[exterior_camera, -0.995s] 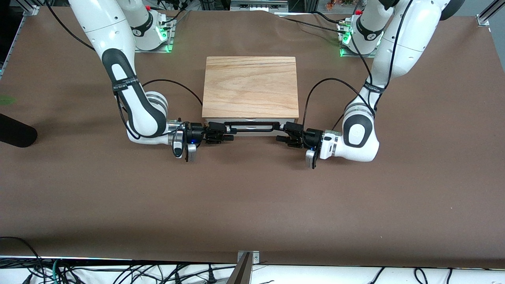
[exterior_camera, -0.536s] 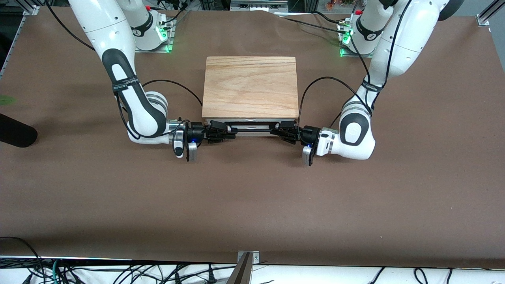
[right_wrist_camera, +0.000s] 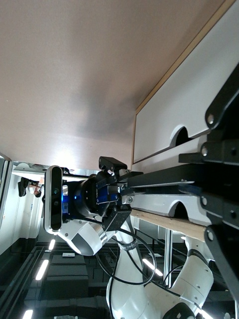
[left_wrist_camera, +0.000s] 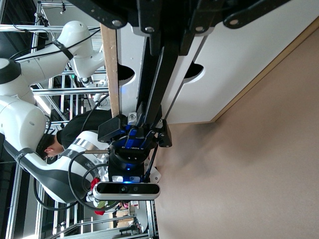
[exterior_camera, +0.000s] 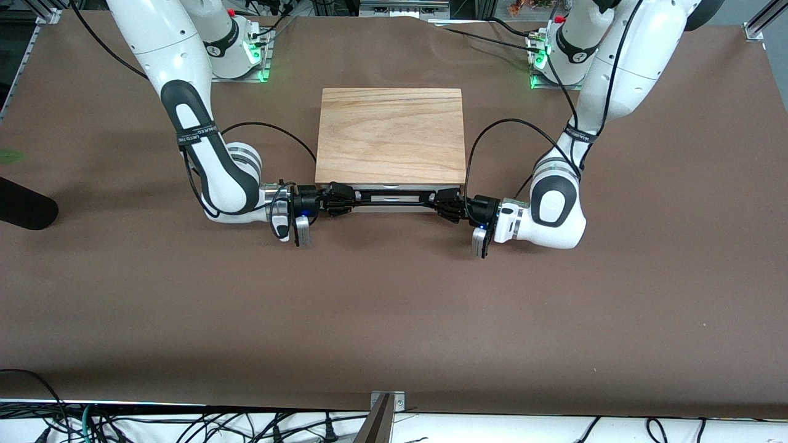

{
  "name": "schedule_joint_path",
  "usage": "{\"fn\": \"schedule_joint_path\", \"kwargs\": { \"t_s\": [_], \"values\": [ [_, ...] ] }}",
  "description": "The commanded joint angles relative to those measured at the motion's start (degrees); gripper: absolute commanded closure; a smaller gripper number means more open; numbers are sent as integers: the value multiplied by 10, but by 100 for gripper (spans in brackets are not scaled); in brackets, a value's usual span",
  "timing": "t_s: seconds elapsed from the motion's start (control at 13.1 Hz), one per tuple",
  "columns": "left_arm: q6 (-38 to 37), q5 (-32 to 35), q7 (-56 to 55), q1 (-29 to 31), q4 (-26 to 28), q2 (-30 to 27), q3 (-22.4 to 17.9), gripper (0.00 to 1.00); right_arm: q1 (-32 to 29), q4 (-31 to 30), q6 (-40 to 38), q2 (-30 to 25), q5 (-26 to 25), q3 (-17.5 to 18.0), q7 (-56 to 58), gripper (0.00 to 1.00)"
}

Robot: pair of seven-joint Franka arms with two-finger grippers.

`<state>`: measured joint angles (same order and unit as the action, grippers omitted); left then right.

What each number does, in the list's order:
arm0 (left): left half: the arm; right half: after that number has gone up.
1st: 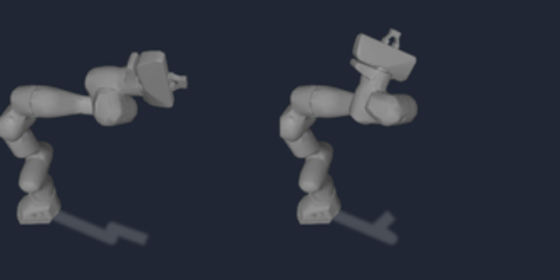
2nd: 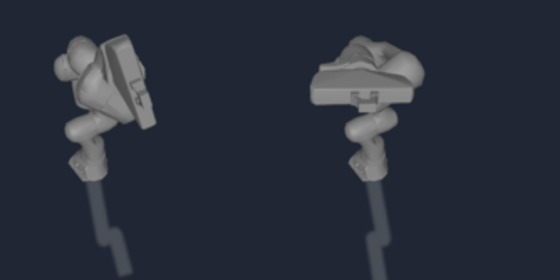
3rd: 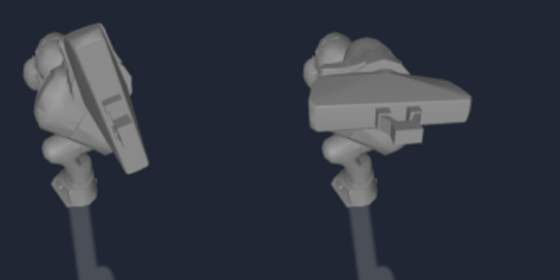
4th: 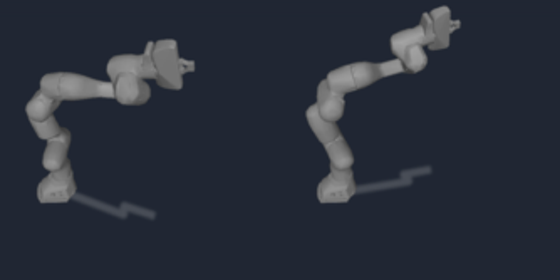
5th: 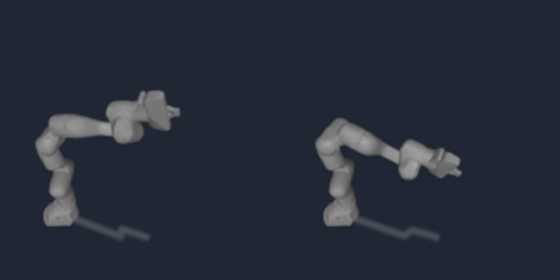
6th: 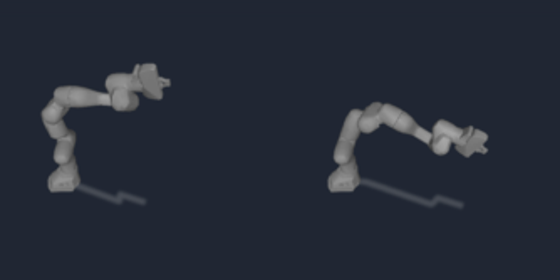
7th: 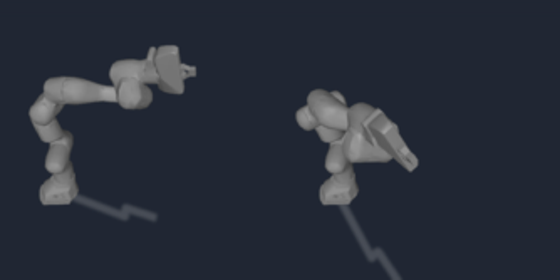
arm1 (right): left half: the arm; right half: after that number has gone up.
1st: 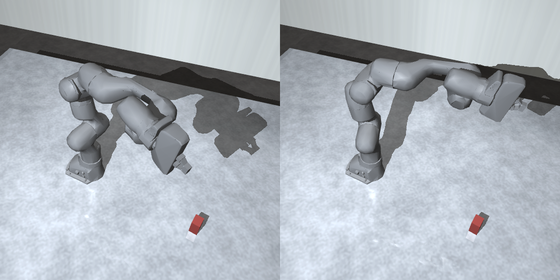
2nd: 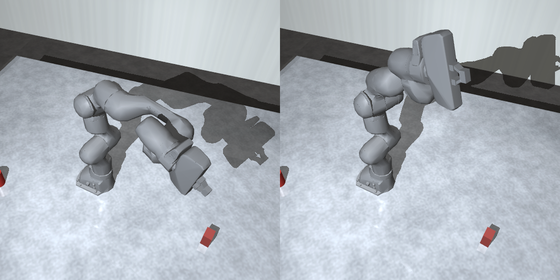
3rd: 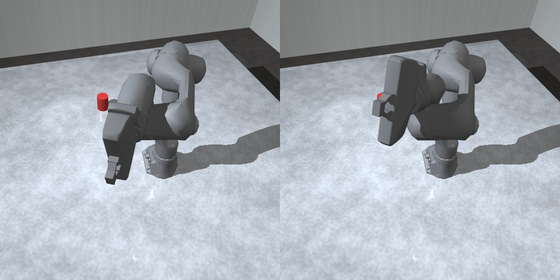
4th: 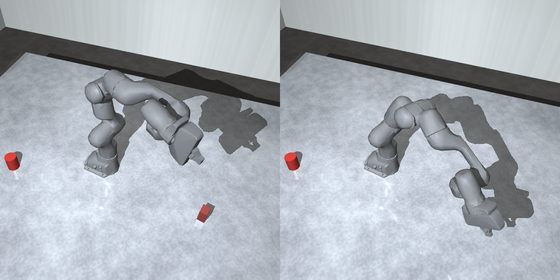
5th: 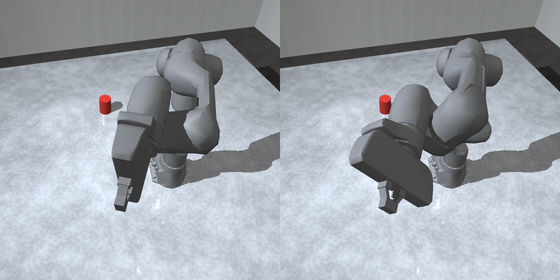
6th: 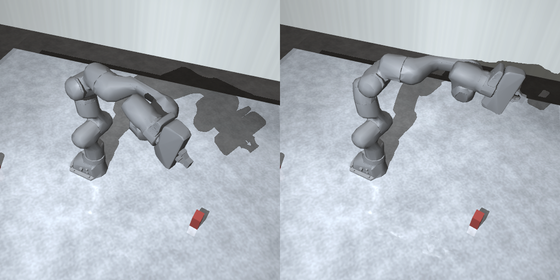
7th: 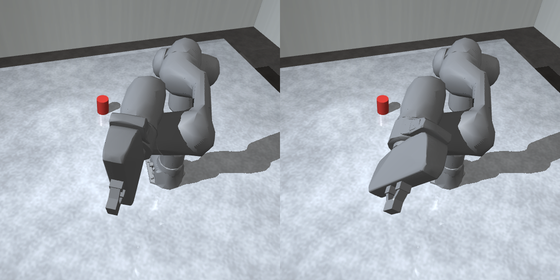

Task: Pull top drawer with both arms simultaneously
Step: 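Pull the handle out of the box with both grippers together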

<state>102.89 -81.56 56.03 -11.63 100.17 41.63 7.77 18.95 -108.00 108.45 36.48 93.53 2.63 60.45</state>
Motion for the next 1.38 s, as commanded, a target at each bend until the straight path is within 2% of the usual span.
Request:
{"fn": "schedule_joint_path", "kwargs": {
  "t_s": [0.0, 0.15, 0.31, 0.46, 0.99, 1.3],
  "values": [
    [13, -13, 24, -1, 2, -3, 1, 90, -5, -5, -4, -6, 25, 0, 30, 100],
    [14, -12, 20, -1, 1, -1, 1, 90, -7, -5, -4, -6, 36, 0, 48, 100],
    [14, -8, 18, 1, -36, 17, 0, 90, -8, -3, -4, -6, 36, 0, 48, 100],
    [15, -5, 6, 2, -48, 28, 0, 90, -11, 8, -8, 6, 47, -2, 48, 100],
    [15, -2, -53, 5, -147, 66, -9, 90, -15, 130, -5, 94, 81, -3, 29, 100],
    [15, -2, -74, 5, -202, 97, -18, 90, -23, 175, -3, 119, 83, -7, -22, 100]
  ]
}}
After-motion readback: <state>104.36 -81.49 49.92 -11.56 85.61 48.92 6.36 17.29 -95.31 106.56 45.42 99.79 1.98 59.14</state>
